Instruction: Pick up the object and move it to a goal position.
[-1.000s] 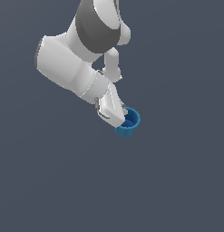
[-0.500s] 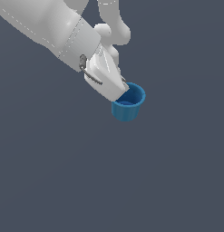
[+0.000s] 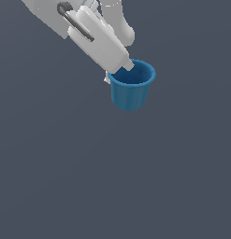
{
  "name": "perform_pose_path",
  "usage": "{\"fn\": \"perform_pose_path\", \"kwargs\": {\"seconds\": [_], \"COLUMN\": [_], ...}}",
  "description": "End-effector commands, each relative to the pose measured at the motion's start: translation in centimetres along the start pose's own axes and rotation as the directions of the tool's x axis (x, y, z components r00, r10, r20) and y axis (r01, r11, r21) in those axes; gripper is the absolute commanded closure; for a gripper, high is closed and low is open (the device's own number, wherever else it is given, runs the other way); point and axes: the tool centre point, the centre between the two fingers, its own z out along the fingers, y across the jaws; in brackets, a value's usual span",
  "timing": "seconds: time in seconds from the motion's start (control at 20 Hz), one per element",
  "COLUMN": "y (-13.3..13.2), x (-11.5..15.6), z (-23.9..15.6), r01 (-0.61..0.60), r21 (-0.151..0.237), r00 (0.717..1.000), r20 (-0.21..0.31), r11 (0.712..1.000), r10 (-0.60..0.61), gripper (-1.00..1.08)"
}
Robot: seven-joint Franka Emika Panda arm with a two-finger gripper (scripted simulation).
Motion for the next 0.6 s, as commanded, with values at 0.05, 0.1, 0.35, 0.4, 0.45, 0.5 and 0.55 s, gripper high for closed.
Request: {"fn": "perform_pose_path", "kwargs": {"seconds": [0.05, 0.1, 0.35, 0.4, 0.45, 0.5, 0.55], "y": [-0.4, -0.5, -0.8, -0.9, -0.9, -0.9, -0.9], "x": [-0.9, -1.1, -1.7, -1.7, -1.7, -1.8, -1.8], "z": [-1.1, -1.3, -2.0, -2.1, -2.1, -2.1, -2.1], "r01": [0.002, 0.002, 0.002, 0.002, 0.002, 0.002, 0.002], "r21": [0.002, 0.002, 0.002, 0.002, 0.002, 0.002, 0.002], "r00": [1.0, 1.0, 1.0, 1.0, 1.0, 1.0, 1.0], "r20": [0.001, 0.001, 0.002, 0.002, 0.002, 0.002, 0.002], "r11": [1.0, 1.0, 1.0, 1.0, 1.0, 1.0, 1.0], "r10": [-0.002, -0.002, -0.002, -0.002, -0.002, -0.002, -0.002], "gripper": [1.08, 1.08, 1.08, 1.08, 1.08, 1.08, 1.08]}}
